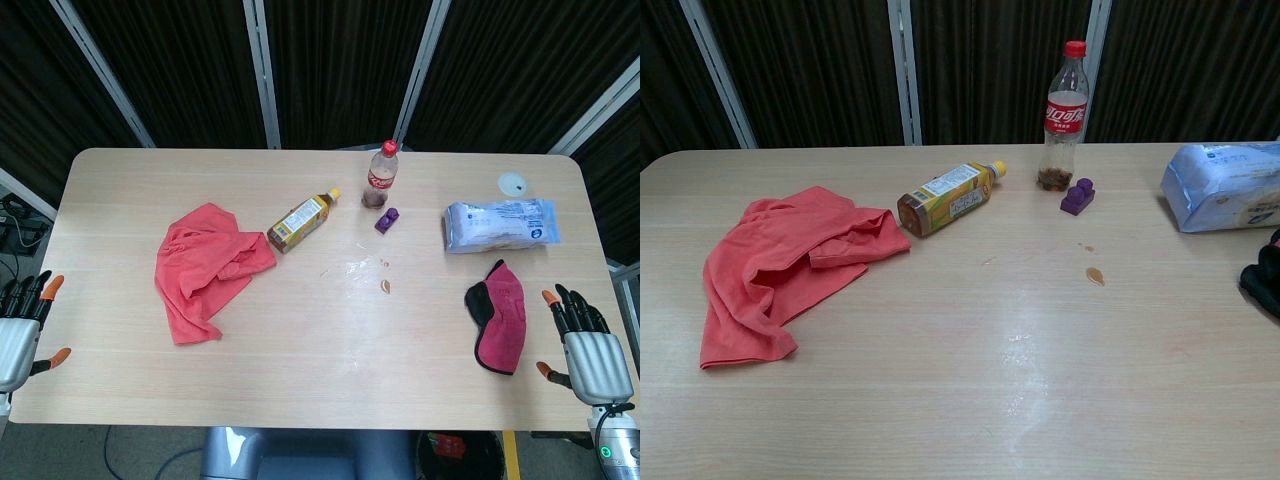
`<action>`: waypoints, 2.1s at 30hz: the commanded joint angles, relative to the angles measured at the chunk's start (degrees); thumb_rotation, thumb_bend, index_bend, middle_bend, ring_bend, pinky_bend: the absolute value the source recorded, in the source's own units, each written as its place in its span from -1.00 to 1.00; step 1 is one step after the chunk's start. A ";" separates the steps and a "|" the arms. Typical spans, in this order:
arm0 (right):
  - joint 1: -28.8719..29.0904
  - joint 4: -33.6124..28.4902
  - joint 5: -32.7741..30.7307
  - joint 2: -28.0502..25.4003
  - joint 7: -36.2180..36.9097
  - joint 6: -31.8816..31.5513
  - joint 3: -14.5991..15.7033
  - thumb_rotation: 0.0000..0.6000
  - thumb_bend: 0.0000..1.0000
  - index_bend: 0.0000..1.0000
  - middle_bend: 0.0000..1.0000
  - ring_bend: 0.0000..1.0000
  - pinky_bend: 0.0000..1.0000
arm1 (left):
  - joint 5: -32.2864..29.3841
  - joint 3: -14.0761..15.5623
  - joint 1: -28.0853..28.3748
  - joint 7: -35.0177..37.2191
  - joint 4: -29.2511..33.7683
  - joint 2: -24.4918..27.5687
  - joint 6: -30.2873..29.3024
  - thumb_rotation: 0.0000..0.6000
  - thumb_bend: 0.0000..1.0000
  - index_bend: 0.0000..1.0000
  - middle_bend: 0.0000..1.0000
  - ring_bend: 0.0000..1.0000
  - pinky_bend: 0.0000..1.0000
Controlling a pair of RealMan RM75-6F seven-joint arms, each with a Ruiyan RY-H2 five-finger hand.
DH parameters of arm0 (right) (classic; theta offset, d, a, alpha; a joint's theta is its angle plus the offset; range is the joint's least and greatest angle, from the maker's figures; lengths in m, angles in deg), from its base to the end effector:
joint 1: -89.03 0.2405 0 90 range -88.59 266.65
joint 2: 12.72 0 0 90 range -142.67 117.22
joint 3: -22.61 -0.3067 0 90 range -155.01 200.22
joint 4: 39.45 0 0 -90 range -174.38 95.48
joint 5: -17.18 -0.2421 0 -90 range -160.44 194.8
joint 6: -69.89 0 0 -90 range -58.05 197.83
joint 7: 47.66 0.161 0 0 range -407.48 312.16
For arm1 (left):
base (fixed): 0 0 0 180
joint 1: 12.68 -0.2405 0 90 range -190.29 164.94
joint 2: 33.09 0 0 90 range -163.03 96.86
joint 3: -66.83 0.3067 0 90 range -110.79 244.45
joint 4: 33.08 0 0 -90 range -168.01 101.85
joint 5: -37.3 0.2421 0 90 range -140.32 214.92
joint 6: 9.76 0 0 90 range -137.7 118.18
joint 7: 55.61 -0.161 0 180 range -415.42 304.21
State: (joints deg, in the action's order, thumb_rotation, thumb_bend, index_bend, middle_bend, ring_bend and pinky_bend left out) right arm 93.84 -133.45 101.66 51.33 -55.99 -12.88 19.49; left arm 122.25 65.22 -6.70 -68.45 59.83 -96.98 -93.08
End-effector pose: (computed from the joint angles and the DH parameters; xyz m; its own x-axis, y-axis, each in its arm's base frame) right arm -0.3683 -0.2046 0.1452 0.4975 -0.0423 0.8664 -0.8670 0.0083 0.4982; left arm -0.3696 0.2062 0.1454 0.5850 0.0443 0.8098 0.8109 -0.0197 -0.5848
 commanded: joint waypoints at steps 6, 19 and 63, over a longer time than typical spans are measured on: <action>0.05 0.06 0.04 -0.16 -0.44 0.38 0.26 1.00 -1.00 -0.89 -1.00 -1.00 -0.70 | -0.51 0.10 0.07 -0.79 0.66 0.24 0.51 1.00 -1.00 -1.00 -1.00 -1.00 -1.00; 0.61 -2.71 -0.91 -0.49 -2.49 3.13 1.25 1.00 -1.00 -0.88 -1.00 -1.00 -0.70 | -0.92 0.01 0.12 -1.04 0.97 0.58 0.64 1.00 -1.00 -1.00 -1.00 -1.00 -1.00; 15.47 23.71 -36.55 24.36 -15.55 24.38 -8.62 1.00 -0.99 -0.66 -0.95 -1.00 -0.70 | -0.92 0.44 1.07 1.14 0.45 0.38 2.58 1.00 -1.00 -1.00 -1.00 -1.00 -1.00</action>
State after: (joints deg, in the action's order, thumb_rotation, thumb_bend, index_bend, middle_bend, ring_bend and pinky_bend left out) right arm 108.87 -110.59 65.27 74.98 -71.84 11.10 11.01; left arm 121.33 65.66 -5.63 -67.31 60.28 -96.59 -90.49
